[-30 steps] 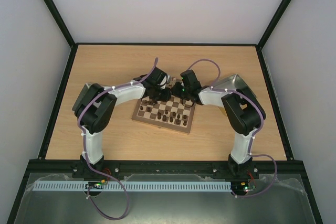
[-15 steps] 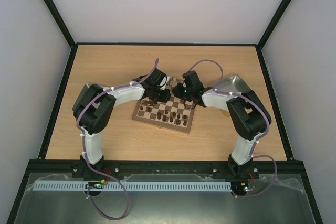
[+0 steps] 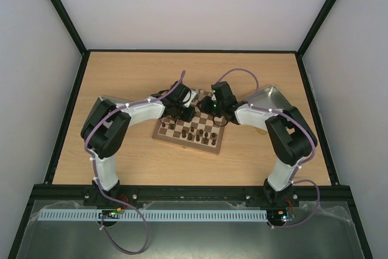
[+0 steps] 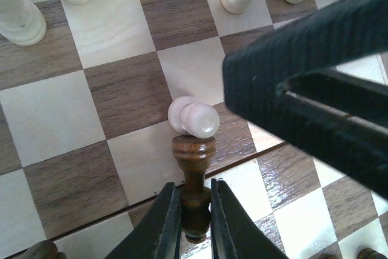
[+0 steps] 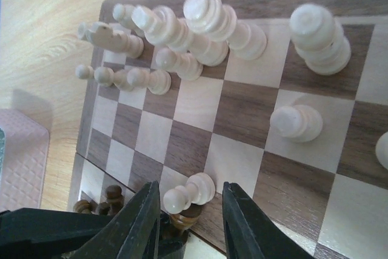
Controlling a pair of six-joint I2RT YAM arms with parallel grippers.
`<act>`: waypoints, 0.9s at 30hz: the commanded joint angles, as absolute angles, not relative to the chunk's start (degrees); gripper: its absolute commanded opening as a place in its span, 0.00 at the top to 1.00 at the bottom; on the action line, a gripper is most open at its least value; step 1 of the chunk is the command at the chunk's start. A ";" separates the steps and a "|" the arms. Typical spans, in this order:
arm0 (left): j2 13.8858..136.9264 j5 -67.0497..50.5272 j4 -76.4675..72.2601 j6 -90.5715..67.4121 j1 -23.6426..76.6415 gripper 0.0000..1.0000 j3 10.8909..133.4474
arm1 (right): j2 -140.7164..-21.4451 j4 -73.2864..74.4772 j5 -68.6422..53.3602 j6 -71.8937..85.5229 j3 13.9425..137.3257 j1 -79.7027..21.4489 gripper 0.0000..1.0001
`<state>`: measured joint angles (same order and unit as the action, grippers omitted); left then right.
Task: Set up the chess pieces on the board
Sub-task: Adjust the chess piece on the chessboard.
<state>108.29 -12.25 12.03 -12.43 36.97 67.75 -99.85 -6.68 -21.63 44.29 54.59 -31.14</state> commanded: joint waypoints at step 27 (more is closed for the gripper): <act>110.21 -10.48 15.86 -11.55 37.26 0.98 67.05 | -104.77 -2.62 -23.23 40.60 58.08 -32.69 0.66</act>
